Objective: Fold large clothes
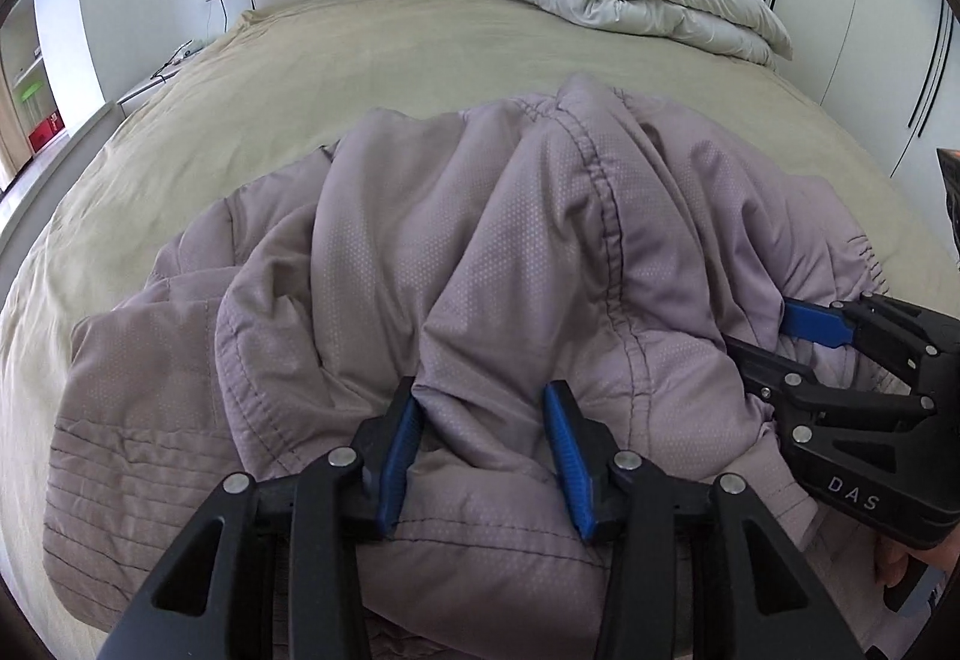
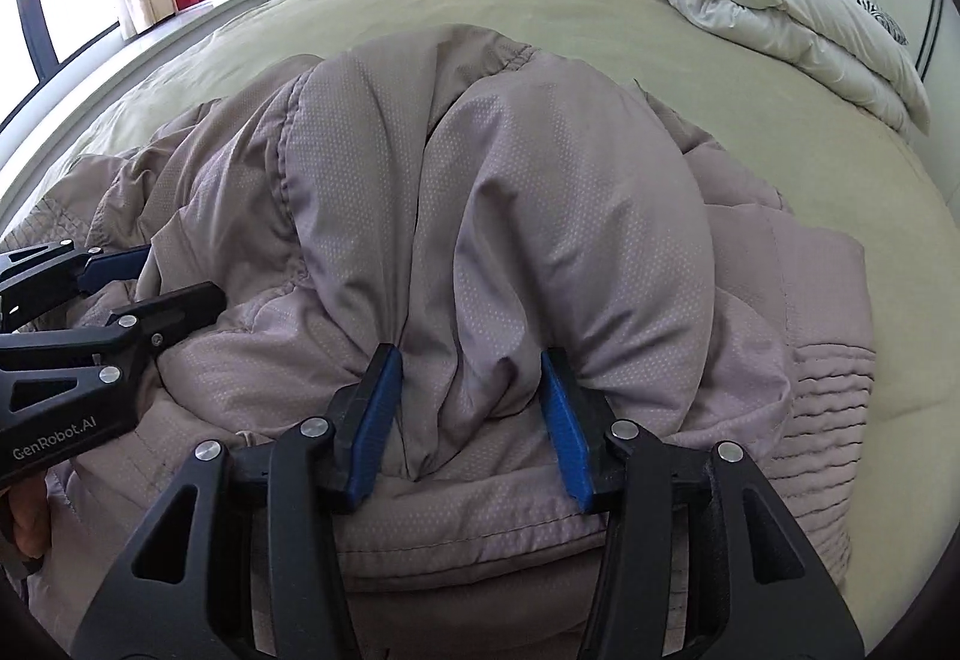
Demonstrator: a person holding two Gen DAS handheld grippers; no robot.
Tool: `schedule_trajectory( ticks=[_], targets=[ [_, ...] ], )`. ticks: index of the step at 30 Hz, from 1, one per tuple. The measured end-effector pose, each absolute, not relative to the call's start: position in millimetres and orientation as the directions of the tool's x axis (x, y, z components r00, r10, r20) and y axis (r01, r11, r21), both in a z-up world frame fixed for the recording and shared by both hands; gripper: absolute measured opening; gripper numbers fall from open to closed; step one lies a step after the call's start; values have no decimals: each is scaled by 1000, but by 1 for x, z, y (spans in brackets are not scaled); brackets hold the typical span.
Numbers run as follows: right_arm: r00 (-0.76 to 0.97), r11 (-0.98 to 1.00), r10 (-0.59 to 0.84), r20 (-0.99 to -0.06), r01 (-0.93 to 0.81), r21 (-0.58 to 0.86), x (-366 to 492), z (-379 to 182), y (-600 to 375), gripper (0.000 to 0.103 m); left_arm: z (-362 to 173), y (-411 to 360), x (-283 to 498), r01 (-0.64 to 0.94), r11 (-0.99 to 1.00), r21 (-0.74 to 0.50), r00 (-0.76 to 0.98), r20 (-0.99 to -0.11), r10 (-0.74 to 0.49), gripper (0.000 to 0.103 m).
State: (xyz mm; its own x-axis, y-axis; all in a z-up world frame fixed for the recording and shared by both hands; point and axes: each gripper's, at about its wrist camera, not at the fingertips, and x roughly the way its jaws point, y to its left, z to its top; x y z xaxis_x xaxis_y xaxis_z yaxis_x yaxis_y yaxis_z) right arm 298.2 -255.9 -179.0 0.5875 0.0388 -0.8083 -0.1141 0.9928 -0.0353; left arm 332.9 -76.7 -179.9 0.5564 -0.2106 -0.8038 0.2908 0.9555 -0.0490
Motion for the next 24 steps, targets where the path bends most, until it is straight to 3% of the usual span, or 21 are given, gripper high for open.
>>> schedule_trajectory(
  ticks=[4,6,11,17,20,24],
  targets=[
    [576,993,82,-814,-116,19,297,-162,-267,45,-151,-57,317,264,954,-142,571,-774,-273,45],
    [624,995,89,-776,-88,43,283,-139,-279,47,-134,-49,296,265,956,-127,608,-747,-268,46],
    [704,994,106,-702,-74,76,220,-104,-295,48,-107,-21,227,253,960,-118,675,-690,-262,66],
    [690,984,175,-703,-90,156,146,-104,-292,48,-107,9,140,253,946,-202,650,-688,-321,70],
    [694,974,215,-687,-103,201,96,-108,-293,48,-110,28,91,238,941,-240,640,-690,-338,84],
    [692,967,234,-683,-90,240,35,-112,-302,61,-113,59,39,239,923,-302,612,-691,-385,86]
  ],
)
